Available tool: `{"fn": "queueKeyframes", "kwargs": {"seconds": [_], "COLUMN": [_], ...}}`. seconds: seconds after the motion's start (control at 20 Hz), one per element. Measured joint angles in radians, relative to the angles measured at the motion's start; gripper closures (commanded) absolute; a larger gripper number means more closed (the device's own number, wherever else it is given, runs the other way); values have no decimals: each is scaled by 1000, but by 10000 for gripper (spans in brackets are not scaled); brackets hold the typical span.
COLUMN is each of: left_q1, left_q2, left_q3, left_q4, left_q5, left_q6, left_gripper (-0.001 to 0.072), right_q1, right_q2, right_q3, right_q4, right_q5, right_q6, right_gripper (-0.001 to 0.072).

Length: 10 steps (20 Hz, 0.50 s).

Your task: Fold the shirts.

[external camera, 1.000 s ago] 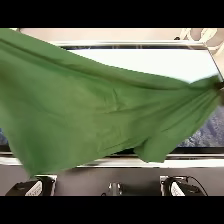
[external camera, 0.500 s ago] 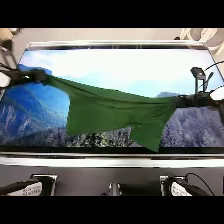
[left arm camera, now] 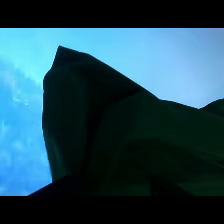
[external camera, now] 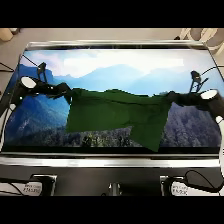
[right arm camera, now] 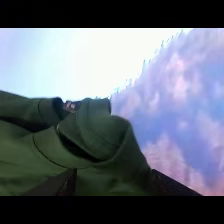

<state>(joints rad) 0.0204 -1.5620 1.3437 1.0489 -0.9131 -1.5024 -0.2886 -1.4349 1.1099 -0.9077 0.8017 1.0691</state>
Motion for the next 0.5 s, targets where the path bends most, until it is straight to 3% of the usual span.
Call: {"fn": "queueKeyframes", "kwargs": {"seconds": [0.05,0.1,0.15,0.25,0.35,0.5], "left_q1": [21,50,80,140,177,199], "left_q2": [-3,-3,1,28,69,113], "left_q3": [24,47,61,44,-39,-222], "left_q4": [13,33,59,98,115,95], "left_q5": [-62,-140,-208,-332,-410,-440], "left_q6": [0,0,0,3,13,57], "left_gripper": [138,238,269,261,159,167], "right_q1": [-31,-72,-114,-198,-254,-290], "right_q2": [6,13,20,29,32,35], "right_q3": [26,54,74,95,94,69], "right_q4": [-13,-36,-65,-115,-158,-197], "right_q5": [48,104,164,301,411,525], "right_q6": [-18,-34,-44,-60,-83,-119], "right_gripper": [165,167,179,225,225,225]}}
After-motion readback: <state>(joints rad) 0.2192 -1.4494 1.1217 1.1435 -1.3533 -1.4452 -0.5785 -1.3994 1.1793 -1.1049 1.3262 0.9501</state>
